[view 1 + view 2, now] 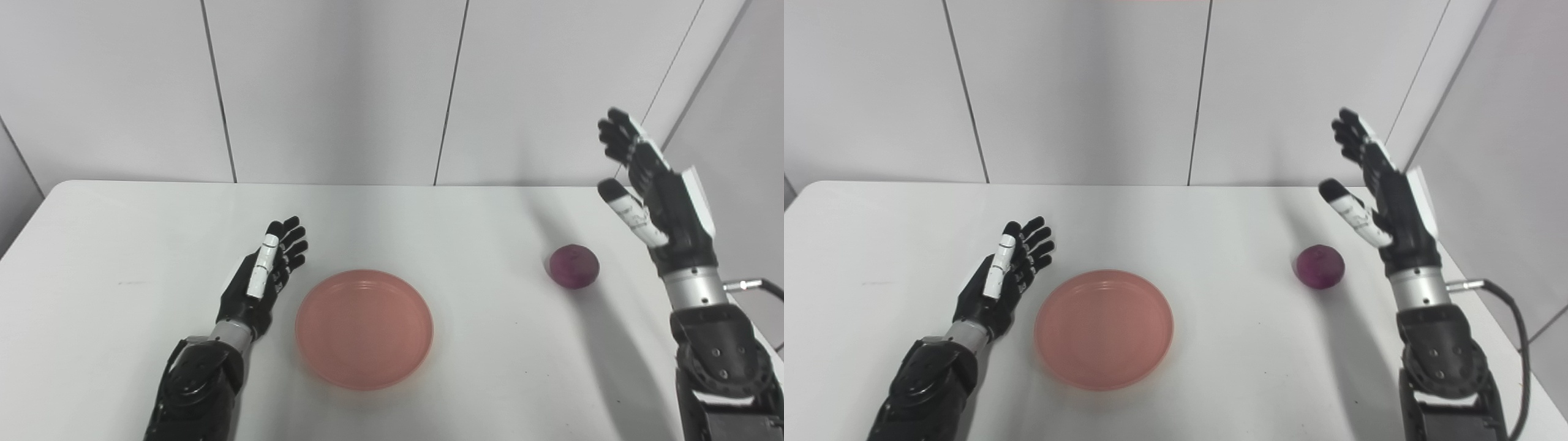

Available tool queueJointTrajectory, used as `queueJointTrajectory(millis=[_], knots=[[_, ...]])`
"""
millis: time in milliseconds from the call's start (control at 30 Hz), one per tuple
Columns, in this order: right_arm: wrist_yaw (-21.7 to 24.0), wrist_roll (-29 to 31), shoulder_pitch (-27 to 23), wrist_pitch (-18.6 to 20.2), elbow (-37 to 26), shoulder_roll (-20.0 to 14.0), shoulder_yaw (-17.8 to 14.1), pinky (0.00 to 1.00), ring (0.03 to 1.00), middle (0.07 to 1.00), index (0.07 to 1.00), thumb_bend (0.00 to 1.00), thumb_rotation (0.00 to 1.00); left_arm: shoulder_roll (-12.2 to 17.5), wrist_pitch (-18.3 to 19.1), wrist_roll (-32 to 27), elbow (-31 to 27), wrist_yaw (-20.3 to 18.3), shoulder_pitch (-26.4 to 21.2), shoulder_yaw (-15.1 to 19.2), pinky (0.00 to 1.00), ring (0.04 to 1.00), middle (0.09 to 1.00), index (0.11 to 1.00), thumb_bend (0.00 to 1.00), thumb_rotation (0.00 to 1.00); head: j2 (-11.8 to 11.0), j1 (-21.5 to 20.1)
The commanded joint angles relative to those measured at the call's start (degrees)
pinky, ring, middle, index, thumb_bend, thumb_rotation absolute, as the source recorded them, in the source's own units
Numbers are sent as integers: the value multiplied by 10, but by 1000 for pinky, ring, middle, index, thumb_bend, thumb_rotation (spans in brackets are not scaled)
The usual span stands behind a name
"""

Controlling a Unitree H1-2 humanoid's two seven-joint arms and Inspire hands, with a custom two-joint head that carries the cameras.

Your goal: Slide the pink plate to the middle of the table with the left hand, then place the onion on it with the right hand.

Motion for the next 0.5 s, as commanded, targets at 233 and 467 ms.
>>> queueJointTrajectory(millis=[233,467], knots=[[23,-65,-27,46,-14,-38,20,887,895,899,927,917,822,6,76,17,32,-3,-10,-27,984,941,943,897,674,919,-1,-17],[53,-102,-47,69,13,-60,49,903,919,911,926,901,760,15,74,10,43,-13,-11,-29,966,931,938,893,696,917,-2,-43]])
